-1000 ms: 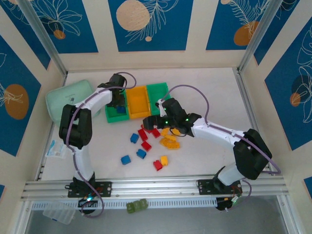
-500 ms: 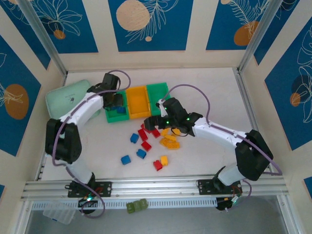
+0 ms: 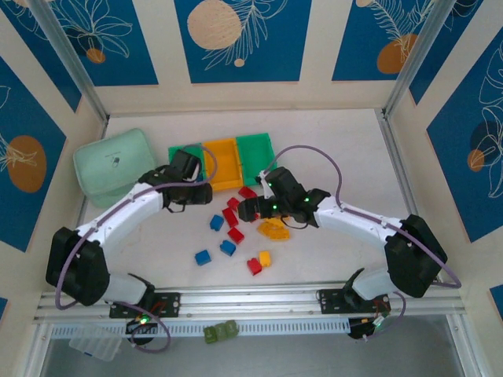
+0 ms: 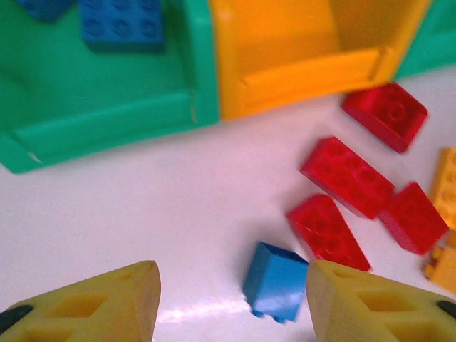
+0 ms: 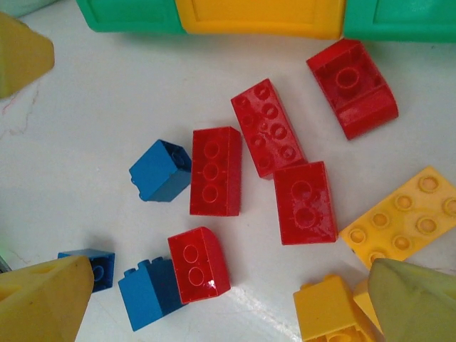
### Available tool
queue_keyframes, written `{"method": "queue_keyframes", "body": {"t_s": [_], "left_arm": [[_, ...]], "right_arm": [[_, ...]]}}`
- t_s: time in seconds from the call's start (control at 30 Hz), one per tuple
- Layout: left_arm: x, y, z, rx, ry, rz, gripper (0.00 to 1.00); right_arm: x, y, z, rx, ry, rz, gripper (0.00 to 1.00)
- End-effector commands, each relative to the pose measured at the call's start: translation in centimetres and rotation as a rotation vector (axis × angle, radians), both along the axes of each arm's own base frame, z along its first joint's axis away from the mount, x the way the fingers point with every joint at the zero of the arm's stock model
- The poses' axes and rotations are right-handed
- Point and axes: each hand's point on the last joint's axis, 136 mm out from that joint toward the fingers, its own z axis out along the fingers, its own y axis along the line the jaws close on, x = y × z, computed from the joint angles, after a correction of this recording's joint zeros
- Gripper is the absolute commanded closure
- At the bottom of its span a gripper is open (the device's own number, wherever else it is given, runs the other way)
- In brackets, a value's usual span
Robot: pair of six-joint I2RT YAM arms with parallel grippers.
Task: Sort the legos into containers by color
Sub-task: Pick up the lego from the center of the table.
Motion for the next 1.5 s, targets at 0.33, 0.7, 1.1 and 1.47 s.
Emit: {"method": "queue_keyframes", "body": {"t_s": [0.33, 0.7, 1.1, 1.47], "left_arm": [[-4.5, -4.6, -4.5, -0.004, 0.157, -0.136, 0.38], [-4.5, -5.0, -8.4, 0.064, 0.237, -0.184, 0.38], [-4.2, -4.0, -10.4, 0.131, 0.238, -0.155, 0.5], [-4.2, -2.8, -9.6, 0.159, 0.206, -0.121, 0.66]], "right_arm": [[-1.5, 0.0, -1.9, 0.018, 0.058, -0.019, 0.01], [-1.3, 0.0, -1.9, 0.02, 0.052, -0.022, 0.01], [-1.3, 0.1, -2.1, 0.021, 0.058, -0.026, 0.01], [-1.2, 0.2, -1.7, 0.021, 0.05, -0.017, 0.01]]}}
